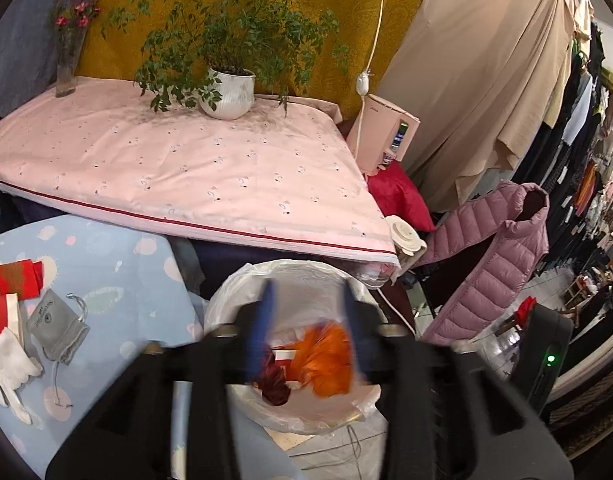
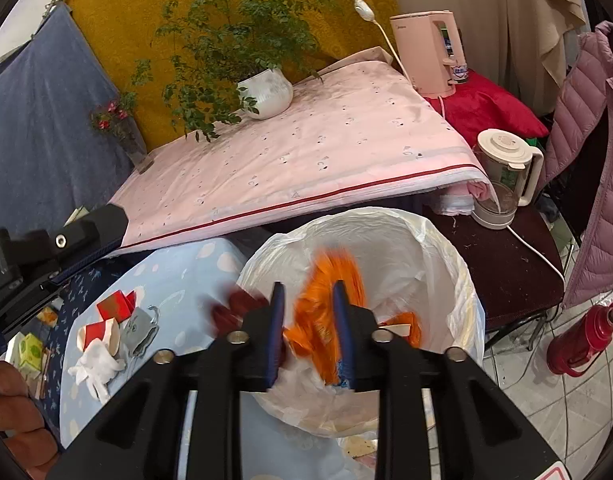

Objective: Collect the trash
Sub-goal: 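Open both tools to drop the items into the bin and withdraw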

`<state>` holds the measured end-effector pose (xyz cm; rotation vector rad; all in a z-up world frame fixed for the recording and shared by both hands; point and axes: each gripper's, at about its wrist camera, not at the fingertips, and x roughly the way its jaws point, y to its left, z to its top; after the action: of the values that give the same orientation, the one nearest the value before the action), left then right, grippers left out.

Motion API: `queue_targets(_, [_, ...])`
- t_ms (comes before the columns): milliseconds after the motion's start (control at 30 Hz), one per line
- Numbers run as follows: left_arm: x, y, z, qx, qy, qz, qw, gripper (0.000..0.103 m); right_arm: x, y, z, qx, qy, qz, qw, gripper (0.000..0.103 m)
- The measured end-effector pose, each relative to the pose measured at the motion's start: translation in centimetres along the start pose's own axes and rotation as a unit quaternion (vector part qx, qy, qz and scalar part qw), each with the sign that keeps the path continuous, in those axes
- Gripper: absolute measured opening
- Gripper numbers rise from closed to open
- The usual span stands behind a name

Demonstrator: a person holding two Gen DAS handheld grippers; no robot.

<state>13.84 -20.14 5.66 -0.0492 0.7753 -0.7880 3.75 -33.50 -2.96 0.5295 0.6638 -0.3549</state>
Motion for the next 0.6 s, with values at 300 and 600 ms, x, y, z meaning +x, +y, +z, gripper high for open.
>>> queue_targets(300, [-0.8, 2.1, -0.6, -0.01, -0.005, 0.052, 0.9986, 0.056, -0.6, 0.8, 0.1, -0.008, -0.004, 0.003, 1.0, 0.042])
queue_targets(600, [-3.1, 6.5, -1.9, -0.043, -0.012, 0.103, 0.9937, 0.057, -0.6, 4.3, -0.4, -0.036, 0.003, 0.027, 0.999, 0.046])
